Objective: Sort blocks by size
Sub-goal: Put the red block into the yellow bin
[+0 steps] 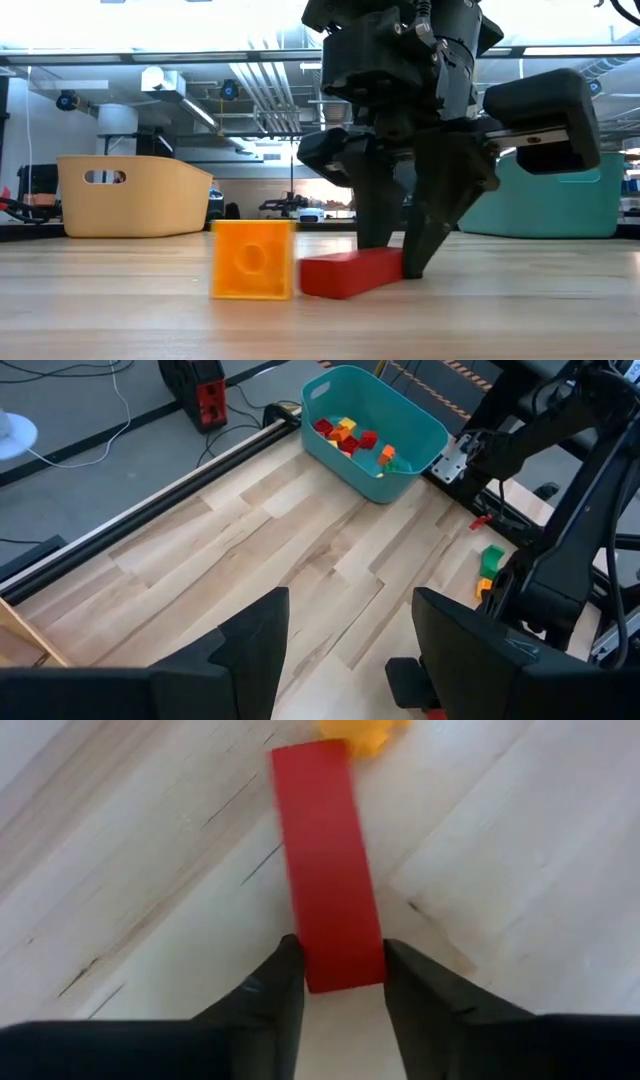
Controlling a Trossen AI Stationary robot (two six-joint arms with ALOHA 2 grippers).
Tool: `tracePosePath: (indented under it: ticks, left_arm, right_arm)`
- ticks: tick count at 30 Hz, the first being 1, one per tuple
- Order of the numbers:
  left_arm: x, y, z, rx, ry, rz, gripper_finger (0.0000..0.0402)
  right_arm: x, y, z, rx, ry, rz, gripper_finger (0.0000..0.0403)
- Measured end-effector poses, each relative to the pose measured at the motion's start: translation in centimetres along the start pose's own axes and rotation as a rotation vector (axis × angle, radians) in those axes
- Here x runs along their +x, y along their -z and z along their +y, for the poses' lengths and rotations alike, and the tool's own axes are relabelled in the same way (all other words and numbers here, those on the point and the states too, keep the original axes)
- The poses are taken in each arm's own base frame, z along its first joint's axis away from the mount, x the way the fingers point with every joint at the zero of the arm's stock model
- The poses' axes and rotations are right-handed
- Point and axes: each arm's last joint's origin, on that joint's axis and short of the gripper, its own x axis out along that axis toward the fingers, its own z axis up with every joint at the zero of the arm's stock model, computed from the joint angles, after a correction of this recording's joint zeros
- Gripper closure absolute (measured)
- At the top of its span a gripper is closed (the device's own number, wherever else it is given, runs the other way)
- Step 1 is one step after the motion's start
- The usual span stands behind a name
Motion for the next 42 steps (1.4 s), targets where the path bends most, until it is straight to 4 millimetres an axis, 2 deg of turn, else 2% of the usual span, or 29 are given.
tracePosePath:
  ticks: [3, 7, 12, 16, 19, 24, 28, 31, 34, 38, 42]
  left_arm:
    - [0.0, 0.0, 0.0, 0.000, 0.000, 0.000, 0.0202]
    - [0.0, 0.0, 0.0, 0.000, 0.000, 0.000, 0.0202]
    - [0.0, 0.0, 0.0, 0.016, 0.000, -0.001, 0.0202]
    - [0.0, 0.0, 0.0, 0.097, -0.007, -0.007, 0.0202]
    - [0.2, 0.3, -0.1, 0.207, -0.021, -0.009, 0.0202]
    - [0.9, 1.1, -0.5, 0.462, -0.004, 0.038, 0.0202]
    - [2.4, 3.0, -1.4, 0.646, 0.066, 0.120, 0.0202]
    - [3.9, 4.2, -2.1, 0.708, 0.137, 0.142, 0.0202]
    - [5.4, 5.4, -3.0, 0.737, 0.231, 0.138, 0.0202]
    - [7.3, 6.5, -3.8, 0.796, 0.284, 0.096, 0.0202]
    - [8.2, 7.0, -4.1, 0.891, 0.301, 0.053, 0.0202]
  right_arm:
    - [0.0, 0.0, 0.0, 0.001, 0.000, 0.000, 0.0307]
    - [-0.1, 0.0, 0.0, 0.014, 0.000, -0.002, 0.0308]
    - [-0.2, -0.1, 0.0, 0.064, 0.002, -0.005, 0.0289]
    - [-1.7, -0.2, 0.4, 0.111, -0.012, -0.002, 0.0307]
    - [-4.7, -0.4, 1.0, 0.143, -0.020, 0.001, 0.0309]
    - [-11.4, -0.1, 0.9, 0.338, 0.020, -0.062, 0.0309]
    - [-16.2, 1.2, -0.3, 0.587, 0.072, -0.180, 0.0309]
    - [-19.3, 2.7, -1.8, 0.764, 0.111, -0.272, 0.0309]
    - [-21.4, 4.1, -3.8, 0.879, 0.076, -0.380, 0.0309]
    - [-23.6, 5.4, -6.4, 0.935, -0.098, -0.562, 0.0309]
    - [-23.8, 6.0, -8.2, 0.951, -0.258, -0.646, 0.0309]
